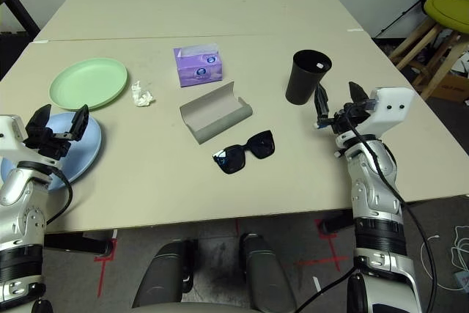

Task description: Organize and tidy the items on the table.

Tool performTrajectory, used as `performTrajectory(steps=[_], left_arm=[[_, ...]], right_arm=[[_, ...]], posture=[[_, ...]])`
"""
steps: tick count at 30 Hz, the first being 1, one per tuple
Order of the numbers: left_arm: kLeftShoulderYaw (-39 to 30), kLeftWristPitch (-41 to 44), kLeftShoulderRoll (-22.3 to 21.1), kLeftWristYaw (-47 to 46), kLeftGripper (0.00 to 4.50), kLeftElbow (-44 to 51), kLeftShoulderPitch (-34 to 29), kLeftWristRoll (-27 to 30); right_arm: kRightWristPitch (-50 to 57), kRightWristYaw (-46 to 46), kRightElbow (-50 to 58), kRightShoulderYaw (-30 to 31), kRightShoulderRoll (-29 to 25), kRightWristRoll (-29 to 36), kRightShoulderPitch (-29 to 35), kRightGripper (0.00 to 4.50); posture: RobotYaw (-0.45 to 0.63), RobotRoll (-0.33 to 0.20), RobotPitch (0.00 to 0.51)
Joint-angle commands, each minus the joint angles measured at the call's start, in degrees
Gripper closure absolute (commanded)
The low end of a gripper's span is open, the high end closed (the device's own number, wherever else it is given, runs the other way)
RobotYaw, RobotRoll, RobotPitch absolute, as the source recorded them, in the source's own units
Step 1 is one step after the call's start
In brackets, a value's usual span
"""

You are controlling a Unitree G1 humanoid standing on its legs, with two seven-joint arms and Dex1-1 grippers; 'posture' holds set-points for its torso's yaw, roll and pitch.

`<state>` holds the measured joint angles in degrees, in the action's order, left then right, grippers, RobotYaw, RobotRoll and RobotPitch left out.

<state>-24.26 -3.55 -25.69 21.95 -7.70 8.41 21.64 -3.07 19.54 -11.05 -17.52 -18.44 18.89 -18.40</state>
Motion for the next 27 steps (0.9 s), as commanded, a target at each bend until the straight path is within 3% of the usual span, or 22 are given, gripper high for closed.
performTrajectory(steps=[1, 9, 27], left_arm=[[0.4, 0.8, 0.0, 0.3, 0.03, 0.7, -0.8, -0.2], [0.7, 2.4, -1.0, 2.8, 0.03, 0.9, -0.5, 0.6], [0.8, 4.0, -0.9, 3.7, 0.03, 2.6, -1.2, 0.6]], right_arm=[[0.8, 1.3, -0.4, 0.6, -1.1, -0.3, 0.3, 0.0], [1.8, 10.3, -0.6, 2.0, -4.1, 2.1, 0.1, 0.0], [2.7, 48.2, -2.0, 13.6, -11.8, 6.7, -4.2, 0.0]], posture=[[0.1, 0.0, 0.123], [0.11, 0.0, 0.126], [0.13, 0.0, 0.134]])
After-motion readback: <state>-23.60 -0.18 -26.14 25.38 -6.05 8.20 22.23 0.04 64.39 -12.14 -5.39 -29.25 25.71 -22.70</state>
